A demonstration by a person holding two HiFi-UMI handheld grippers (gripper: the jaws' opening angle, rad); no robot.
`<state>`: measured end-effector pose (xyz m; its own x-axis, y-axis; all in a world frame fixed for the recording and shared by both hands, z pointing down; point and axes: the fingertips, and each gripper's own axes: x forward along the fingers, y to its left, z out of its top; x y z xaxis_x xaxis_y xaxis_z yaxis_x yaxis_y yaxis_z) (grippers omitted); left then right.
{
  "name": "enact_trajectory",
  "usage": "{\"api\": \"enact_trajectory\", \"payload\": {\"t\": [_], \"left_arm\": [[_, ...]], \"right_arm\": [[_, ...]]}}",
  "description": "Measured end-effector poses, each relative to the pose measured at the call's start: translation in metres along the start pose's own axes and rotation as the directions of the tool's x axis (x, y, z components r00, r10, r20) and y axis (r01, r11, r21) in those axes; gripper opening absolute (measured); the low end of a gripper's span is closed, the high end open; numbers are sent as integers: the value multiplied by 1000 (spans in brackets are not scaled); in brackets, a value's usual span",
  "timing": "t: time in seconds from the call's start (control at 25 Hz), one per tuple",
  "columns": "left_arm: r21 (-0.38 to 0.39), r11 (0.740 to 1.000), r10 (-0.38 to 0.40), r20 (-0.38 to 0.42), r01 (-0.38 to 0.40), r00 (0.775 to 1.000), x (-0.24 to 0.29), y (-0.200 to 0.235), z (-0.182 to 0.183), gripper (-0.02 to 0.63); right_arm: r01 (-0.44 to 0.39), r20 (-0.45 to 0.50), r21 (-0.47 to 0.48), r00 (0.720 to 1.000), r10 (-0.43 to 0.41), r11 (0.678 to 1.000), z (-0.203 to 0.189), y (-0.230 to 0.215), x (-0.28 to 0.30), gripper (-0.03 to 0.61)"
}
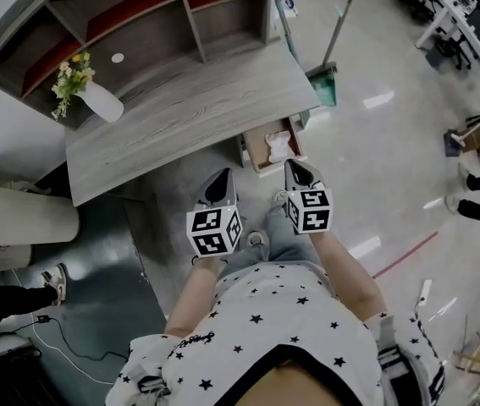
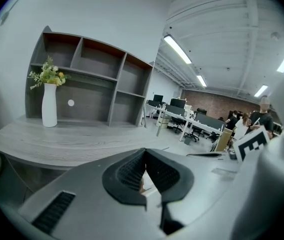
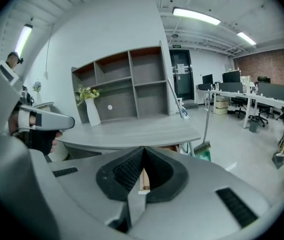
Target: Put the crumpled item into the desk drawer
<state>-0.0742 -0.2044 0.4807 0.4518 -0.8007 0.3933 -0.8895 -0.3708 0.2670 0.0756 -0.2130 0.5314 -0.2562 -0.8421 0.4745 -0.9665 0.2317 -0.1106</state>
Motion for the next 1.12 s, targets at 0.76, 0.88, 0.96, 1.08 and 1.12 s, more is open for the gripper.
{"api": "enact_trajectory", "payload": {"t": [0.76,0.88,0.96,1.08,1.12], "left_arm": [[70,996,-50,17,49,999,-37,-15,-1,12],[66,997,-46,22,45,999,-38,-15,-1,12],[64,997,-43,25,41,999,-39,-15,0,11],[59,998,-39,27,37,999,-39,-14,1,12],[59,998,-37,27,36,999,-40,-14,2,11]], "right_arm": [[-60,150,-2,987,59,998,38,29,-67,-8],[-60,147,-1,987,60,998,36,30,-68,-8],[-59,147,-5,987,59,998,37,32,-67,-8],[-64,151,-14,986,65,998,39,34,-67,-8],[-66,153,-14,986,68,998,40,35,-67,-8]]}}
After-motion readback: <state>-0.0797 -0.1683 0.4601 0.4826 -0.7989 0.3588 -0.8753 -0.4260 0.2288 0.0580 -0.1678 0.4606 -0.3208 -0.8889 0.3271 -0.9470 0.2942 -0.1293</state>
